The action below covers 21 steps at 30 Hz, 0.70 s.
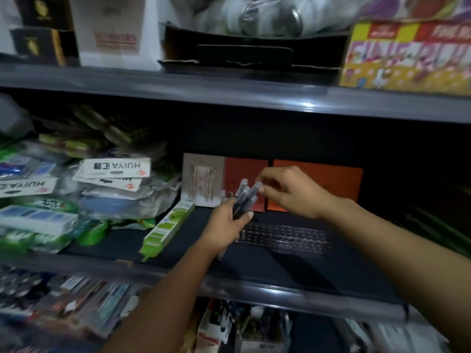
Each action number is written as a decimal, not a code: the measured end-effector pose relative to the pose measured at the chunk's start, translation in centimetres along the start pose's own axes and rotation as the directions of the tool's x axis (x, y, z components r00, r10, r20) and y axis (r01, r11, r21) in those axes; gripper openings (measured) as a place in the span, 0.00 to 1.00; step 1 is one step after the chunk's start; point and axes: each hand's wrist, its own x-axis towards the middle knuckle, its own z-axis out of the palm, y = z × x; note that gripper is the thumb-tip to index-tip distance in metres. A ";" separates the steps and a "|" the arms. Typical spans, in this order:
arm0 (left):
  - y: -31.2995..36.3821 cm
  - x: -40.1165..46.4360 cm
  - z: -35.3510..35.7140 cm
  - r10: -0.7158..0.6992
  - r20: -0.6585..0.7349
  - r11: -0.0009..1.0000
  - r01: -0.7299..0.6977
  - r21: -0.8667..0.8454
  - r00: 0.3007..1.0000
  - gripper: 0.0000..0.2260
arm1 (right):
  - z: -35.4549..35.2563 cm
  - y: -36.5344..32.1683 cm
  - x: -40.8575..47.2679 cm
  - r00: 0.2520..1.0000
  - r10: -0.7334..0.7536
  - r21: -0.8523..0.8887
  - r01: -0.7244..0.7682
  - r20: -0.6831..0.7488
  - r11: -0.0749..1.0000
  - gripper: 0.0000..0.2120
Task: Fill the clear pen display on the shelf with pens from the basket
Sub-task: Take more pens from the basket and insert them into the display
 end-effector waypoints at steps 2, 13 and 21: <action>0.2 0.2 0.9 -0.009 0.003 1.000 0.009 -0.004 1.000 0.13 | -0.1 0.4 -0.4 1.000 0.014 0.043 -0.013 -0.004 0.999 0.06; -1.0 0.0 0.6 -0.066 -0.031 0.995 0.068 0.068 0.997 0.10 | -1.2 2.1 0.1 0.986 0.130 0.210 -0.105 -0.107 0.972 0.04; -2.8 0.1 -0.8 -0.095 -0.037 0.981 0.099 0.169 0.995 0.13 | -2.6 4.4 0.3 0.958 0.239 0.297 -0.185 -0.157 0.937 0.06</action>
